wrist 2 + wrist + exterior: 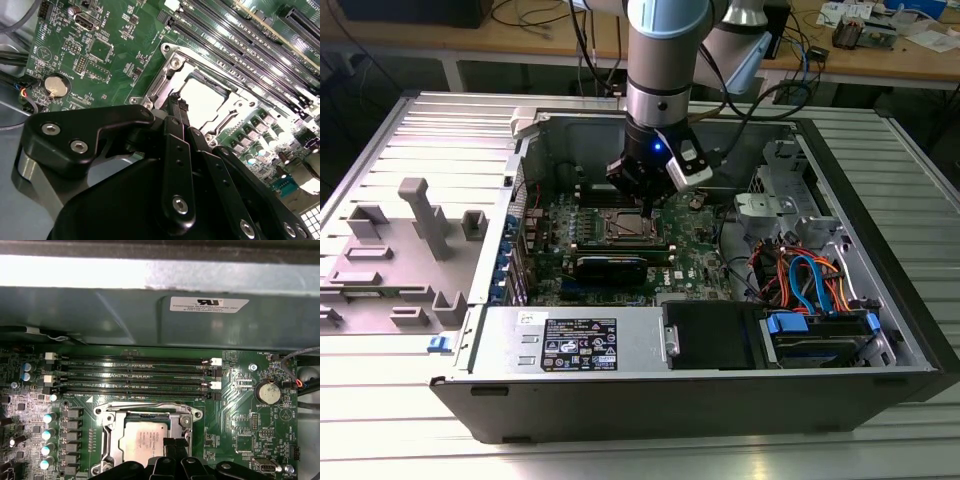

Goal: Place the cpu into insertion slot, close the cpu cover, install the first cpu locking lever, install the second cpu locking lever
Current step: 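Install the second cpu locking lever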

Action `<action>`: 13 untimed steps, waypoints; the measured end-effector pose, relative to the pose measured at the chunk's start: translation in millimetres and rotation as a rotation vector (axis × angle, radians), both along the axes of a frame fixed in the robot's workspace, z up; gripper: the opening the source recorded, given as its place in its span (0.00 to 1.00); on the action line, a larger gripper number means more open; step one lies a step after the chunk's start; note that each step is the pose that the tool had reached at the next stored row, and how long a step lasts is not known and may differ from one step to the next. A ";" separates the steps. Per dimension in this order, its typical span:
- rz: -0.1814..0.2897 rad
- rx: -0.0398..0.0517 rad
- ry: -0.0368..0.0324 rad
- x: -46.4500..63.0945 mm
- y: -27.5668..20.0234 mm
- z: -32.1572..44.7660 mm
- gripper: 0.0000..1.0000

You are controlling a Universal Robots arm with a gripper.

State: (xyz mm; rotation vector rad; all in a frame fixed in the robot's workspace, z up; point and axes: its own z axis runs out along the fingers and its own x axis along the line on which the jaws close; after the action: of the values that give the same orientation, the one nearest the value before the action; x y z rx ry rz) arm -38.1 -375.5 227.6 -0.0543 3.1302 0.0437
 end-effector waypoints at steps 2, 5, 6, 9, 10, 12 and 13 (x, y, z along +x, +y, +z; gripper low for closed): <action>0.000 0.0003 -0.0002 0.1 -1.9 -0.1 0.11; 0.000 0.0003 -0.0001 0.0 -6.1 -0.1 0.11; 0.000 0.0005 -0.0002 0.0 -8.2 -0.1 0.11; 0.000 0.0046 -0.0002 0.0 -15.2 -0.1 0.11; 0.000 0.0113 -0.0002 0.0 -17.7 -0.1 0.11; 0.000 0.0305 -0.0002 0.0 -20.1 0.3 0.11; 0.000 0.0366 -0.0002 0.1 -20.6 0.7 0.11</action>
State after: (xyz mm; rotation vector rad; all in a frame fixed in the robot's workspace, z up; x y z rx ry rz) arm -38.0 -396.2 228.3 -0.0541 3.1280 0.1009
